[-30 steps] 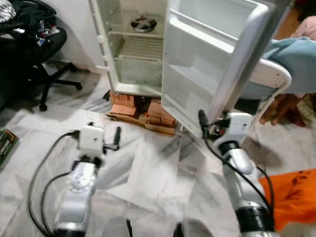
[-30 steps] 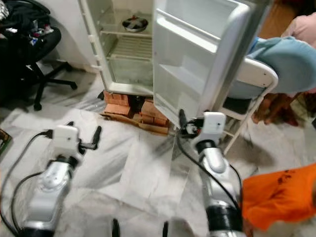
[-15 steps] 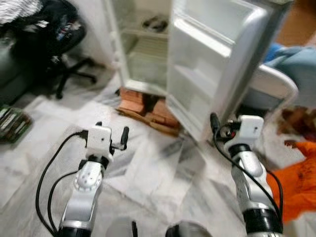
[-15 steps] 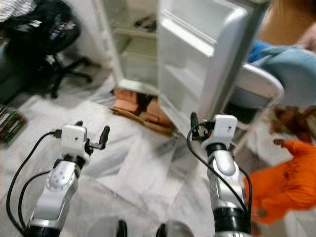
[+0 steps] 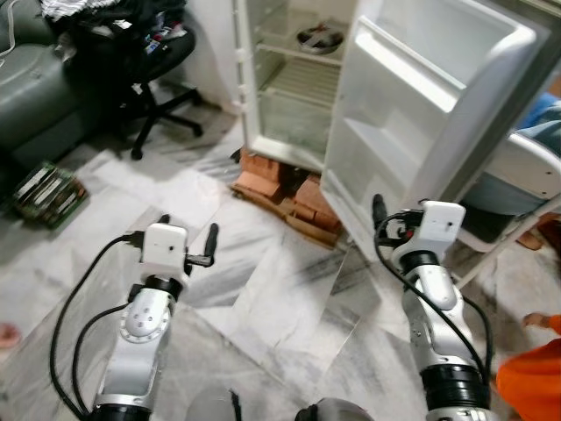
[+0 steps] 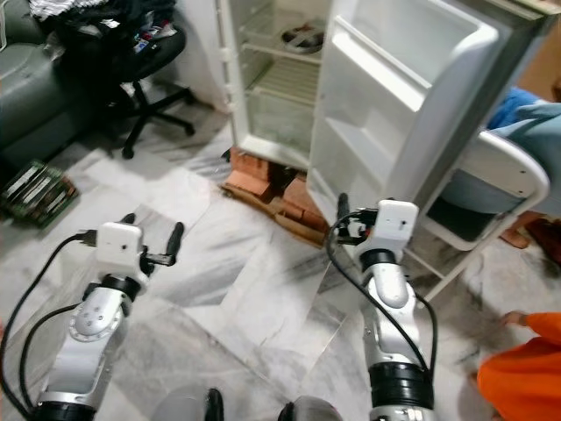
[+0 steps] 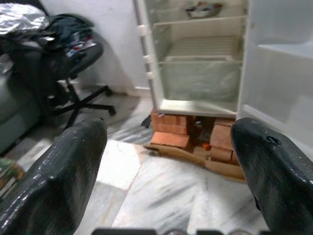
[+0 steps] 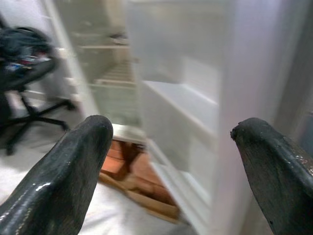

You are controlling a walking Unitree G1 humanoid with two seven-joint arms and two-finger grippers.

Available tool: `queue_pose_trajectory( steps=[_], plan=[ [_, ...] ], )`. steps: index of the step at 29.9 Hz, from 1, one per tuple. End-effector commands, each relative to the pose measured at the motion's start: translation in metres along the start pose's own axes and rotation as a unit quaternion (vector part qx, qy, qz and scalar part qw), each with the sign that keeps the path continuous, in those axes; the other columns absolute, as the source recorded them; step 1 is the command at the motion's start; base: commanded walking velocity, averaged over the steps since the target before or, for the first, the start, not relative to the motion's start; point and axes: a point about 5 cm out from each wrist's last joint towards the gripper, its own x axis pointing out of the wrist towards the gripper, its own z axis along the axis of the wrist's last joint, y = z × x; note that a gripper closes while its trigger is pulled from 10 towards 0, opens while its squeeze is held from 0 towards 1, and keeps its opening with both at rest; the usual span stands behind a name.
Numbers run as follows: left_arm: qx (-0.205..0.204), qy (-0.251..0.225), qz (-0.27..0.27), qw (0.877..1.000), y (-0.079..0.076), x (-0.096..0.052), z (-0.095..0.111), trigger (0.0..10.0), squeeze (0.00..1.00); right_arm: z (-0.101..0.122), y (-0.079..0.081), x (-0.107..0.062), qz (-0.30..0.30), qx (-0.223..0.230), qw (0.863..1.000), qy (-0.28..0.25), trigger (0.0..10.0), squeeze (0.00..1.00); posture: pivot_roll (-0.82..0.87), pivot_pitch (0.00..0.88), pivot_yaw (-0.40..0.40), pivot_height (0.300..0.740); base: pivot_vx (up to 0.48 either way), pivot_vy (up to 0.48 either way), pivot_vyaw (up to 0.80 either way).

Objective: Restocking fridge

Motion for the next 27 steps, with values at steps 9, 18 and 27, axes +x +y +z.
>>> queue_pose_trajectory(
  steps=[9, 18, 27],
  plan=[
    [0.006, 0.009, 0.003, 1.000, 0.006, -0.002, -0.004, 10.0, 0.00, 0.002, 0.003, 0.004, -0.004, 0.003, 1.000, -0.004, 10.0, 0.00, -0.03, 0.076, 0.008, 0.740, 0.364, 0.000, -0.46],
    [0.010, 0.033, 0.011, 0.999, 0.009, -0.008, -0.012, 10.0, 0.00, 0.002, 0.001, 0.003, -0.010, 0.001, 1.000, -0.007, 10.0, 0.00, -0.03, 0.079, 0.010, 0.740, 0.066, 0.000, 0.00],
    [0.026, 0.078, 0.040, 0.996, 0.023, -0.031, -0.027, 10.0, 0.00, 0.011, -0.003, 0.025, -0.043, 0.020, 0.999, -0.015, 10.0, 0.00, 0.01, 0.086, 0.001, 0.740, 0.000, 0.000, 0.00]
  ],
)
